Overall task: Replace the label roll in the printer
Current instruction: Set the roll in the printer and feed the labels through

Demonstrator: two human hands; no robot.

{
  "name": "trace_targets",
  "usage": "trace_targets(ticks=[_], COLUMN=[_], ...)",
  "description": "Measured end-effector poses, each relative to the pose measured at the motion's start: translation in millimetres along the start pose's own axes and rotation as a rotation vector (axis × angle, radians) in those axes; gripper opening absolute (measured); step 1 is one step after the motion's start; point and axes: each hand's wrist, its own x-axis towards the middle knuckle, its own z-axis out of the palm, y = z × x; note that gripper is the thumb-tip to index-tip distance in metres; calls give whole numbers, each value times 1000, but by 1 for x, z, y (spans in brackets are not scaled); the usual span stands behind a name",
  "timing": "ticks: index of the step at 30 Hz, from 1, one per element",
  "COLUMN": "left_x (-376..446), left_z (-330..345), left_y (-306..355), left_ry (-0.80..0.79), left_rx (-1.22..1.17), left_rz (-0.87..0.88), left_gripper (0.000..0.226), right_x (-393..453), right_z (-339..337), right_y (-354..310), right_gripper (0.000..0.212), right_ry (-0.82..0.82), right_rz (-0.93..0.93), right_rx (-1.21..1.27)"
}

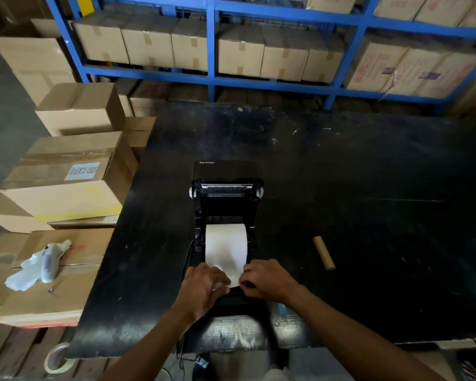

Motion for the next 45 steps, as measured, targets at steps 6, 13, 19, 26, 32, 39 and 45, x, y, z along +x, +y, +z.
trace_targets(ticks=[6, 13, 19, 26, 32, 39, 45], left_x=[-3, -6, -12, -24, -29, -41, -51], left_z=[2, 5, 8, 0, -6, -16, -15], left_y=[2, 8, 8, -1, -4, -6, -12], left_ry=[73, 113, 135, 170, 78, -39, -103], left_rx=[66, 90, 71, -18, -60, -150, -207], left_rz=[3, 13, 20, 72, 164, 222, 189], left_gripper=[23, 31, 30, 25, 15, 39, 23], right_x=[-8, -16, -21, -27, -36, -44, -47], right_z=[10, 20, 21, 19, 13, 14, 12], right_y=[-6, -7, -8, -4, -7, -12, -16], right_gripper=[13, 22, 16, 15, 18, 26, 27], right_ry=[119, 161, 213, 180, 146, 78, -1], right_rz=[80, 99, 94, 5, -4, 31, 10], right_rx=[77, 46, 51, 72, 92, 174, 228])
